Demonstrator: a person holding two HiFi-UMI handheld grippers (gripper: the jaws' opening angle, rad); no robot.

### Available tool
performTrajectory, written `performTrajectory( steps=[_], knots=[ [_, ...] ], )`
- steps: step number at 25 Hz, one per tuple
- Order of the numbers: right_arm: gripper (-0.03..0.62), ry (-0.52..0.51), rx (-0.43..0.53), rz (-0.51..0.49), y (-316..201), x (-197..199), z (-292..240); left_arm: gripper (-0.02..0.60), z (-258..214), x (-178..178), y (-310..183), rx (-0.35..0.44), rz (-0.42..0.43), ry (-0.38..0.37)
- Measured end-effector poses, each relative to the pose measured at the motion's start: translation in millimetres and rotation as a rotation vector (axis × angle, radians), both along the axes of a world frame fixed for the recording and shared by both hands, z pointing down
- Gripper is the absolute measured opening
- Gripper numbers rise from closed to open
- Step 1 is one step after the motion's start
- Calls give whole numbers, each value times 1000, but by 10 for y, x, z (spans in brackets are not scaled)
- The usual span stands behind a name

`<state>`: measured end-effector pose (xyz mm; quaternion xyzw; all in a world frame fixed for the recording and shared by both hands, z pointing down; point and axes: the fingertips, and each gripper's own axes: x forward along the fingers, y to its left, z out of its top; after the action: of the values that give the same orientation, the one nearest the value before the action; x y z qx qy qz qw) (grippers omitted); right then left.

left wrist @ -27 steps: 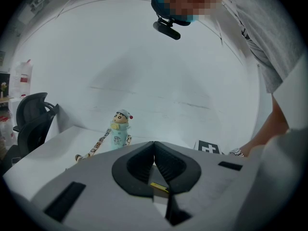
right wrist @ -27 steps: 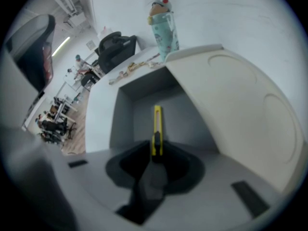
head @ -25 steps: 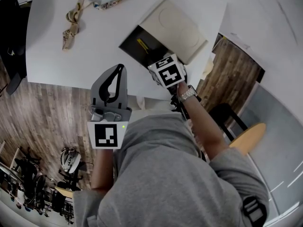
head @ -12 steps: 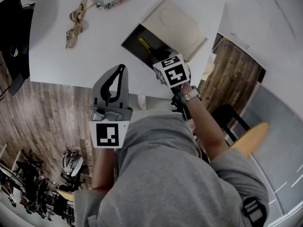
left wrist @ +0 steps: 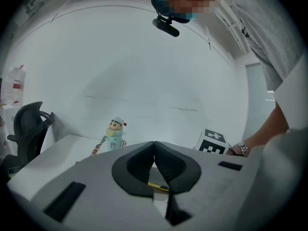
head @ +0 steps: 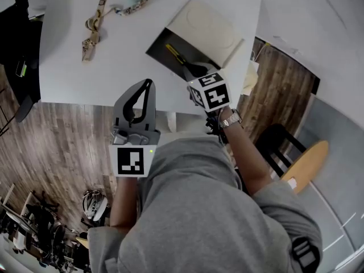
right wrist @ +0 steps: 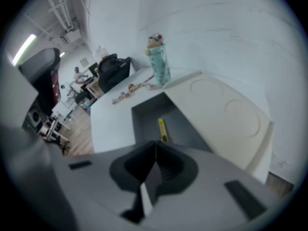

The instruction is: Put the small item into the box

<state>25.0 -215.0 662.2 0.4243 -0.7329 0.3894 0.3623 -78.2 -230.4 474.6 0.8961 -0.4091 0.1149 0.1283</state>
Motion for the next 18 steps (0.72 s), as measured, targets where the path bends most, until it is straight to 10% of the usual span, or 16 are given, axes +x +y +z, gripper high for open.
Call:
performTrajectory(
  steps=[18],
  knots=[
    [32, -68, 193, 183, 539, -72, -786, 32, -247, -97, 395, 87, 143, 23]
  ],
)
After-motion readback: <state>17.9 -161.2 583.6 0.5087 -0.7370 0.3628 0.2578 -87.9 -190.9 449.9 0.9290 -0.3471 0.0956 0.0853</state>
